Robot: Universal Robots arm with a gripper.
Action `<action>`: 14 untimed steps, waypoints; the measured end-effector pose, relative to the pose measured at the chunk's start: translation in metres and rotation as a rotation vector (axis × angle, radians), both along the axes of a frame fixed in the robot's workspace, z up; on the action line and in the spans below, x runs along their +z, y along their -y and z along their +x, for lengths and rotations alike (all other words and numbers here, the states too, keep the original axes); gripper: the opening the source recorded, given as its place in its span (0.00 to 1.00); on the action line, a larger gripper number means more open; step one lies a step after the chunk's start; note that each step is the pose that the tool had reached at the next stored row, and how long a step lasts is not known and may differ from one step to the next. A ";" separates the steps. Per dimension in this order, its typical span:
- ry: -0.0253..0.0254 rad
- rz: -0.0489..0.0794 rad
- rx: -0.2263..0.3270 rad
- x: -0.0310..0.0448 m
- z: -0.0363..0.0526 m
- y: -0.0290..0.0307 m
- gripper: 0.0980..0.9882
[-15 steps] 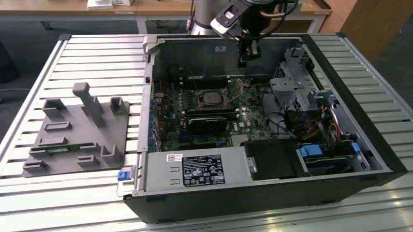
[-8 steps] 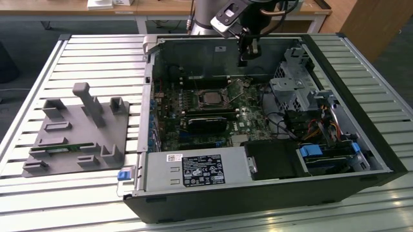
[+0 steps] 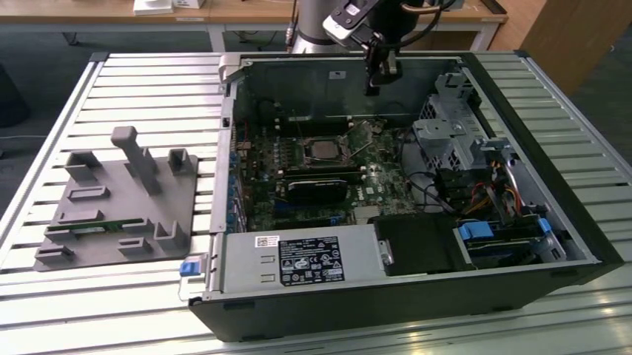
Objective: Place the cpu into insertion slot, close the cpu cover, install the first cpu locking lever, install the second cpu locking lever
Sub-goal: 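Close the cpu cover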
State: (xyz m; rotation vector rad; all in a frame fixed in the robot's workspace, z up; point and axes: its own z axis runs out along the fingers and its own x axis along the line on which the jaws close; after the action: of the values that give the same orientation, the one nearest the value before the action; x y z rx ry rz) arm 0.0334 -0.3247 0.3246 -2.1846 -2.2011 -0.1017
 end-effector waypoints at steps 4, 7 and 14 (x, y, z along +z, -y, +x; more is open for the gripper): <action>0.0000 0.000 0.000 0.0017 0.0000 0.0000 0.01; 0.0000 0.000 0.000 0.0030 0.0000 0.0000 0.01; 0.0000 0.000 0.000 0.0060 0.0000 -0.0001 0.01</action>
State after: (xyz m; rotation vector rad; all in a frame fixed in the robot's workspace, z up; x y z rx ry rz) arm 0.0334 -0.3246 0.3306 -2.1846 -2.2011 -0.1016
